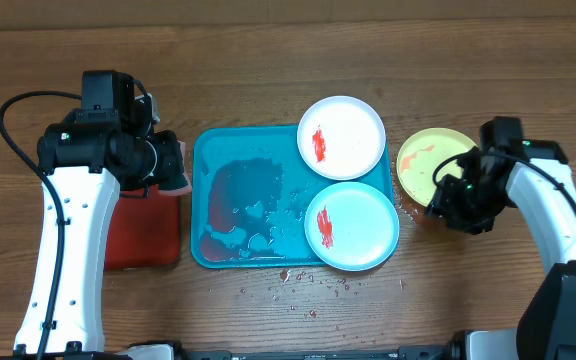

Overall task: Clean dirty plates on tray and stack at the side
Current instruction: 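Move right gripper to the light blue plate rim and grasp it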

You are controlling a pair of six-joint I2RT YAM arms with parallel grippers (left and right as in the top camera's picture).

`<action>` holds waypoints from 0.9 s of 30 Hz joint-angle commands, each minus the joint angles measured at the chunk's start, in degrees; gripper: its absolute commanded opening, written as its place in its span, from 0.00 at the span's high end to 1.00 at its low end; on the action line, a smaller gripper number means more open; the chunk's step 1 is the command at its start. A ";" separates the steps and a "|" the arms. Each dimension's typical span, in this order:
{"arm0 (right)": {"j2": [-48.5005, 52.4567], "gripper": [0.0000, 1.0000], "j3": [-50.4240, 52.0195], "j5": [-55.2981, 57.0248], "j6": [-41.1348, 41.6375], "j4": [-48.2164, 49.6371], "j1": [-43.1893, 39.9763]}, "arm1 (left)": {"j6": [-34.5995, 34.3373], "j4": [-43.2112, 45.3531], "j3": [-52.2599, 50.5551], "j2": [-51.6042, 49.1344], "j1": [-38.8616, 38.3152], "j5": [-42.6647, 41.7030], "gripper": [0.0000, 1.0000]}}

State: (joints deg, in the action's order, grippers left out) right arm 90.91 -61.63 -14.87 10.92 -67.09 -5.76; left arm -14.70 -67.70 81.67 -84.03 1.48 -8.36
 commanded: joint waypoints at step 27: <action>-0.15 0.69 10.69 2.12 1.11 16.26 15.15 | -0.72 0.04 -0.26 -0.24 -0.39 -0.04 0.96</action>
State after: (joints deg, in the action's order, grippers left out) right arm 90.91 -51.24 -12.08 11.97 -51.22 9.10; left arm -14.70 -67.70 81.67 -84.03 1.48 -8.34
